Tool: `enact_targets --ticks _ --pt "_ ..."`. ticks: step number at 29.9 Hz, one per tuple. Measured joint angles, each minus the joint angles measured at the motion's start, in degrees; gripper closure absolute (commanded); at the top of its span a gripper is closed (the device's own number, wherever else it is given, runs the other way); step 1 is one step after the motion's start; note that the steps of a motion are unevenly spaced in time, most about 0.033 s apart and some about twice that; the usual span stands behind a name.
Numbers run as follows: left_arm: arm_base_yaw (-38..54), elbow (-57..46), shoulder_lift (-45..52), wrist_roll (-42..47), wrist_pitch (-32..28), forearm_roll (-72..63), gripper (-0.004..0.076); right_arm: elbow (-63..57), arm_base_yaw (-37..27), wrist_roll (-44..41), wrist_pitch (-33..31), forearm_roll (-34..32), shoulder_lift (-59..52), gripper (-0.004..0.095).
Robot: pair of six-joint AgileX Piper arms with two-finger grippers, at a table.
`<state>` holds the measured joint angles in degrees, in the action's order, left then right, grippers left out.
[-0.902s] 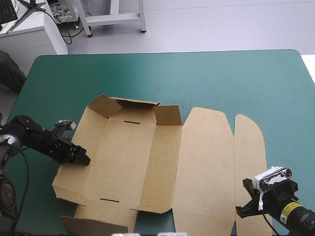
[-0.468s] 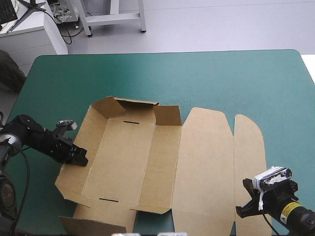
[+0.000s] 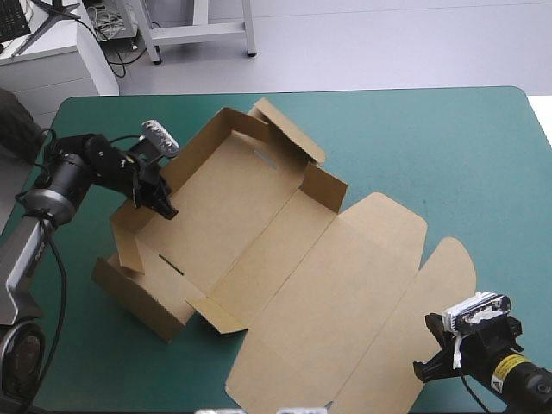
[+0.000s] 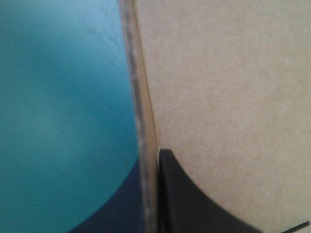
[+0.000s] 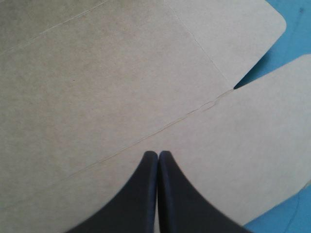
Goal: Fold the box
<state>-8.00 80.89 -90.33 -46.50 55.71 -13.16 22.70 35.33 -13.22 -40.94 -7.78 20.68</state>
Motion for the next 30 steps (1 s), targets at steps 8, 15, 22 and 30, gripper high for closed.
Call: enact_targets --ticks 8,15,22,30 --pt "-17.8 5.8 0.0 -1.6 -4.4 17.9 0.0734 0.0 0.0 0.0 0.0 0.1 0.0 0.0926" --pt "-29.6 5.9 0.0 -1.6 -4.9 28.7 0.0734 0.0 0.0 0.0 0.0 0.1 0.0 0.0927" --pt "-37.1 4.1 0.0 0.2 -6.7 37.2 0.0734 0.0 0.0 0.0 0.0 0.1 0.0 0.0927" --pt "-42.6 -8.8 5.2 11.5 -14.9 54.3 0.0734 0.0 0.0 0.0 0.0 0.1 0.0 0.0927"
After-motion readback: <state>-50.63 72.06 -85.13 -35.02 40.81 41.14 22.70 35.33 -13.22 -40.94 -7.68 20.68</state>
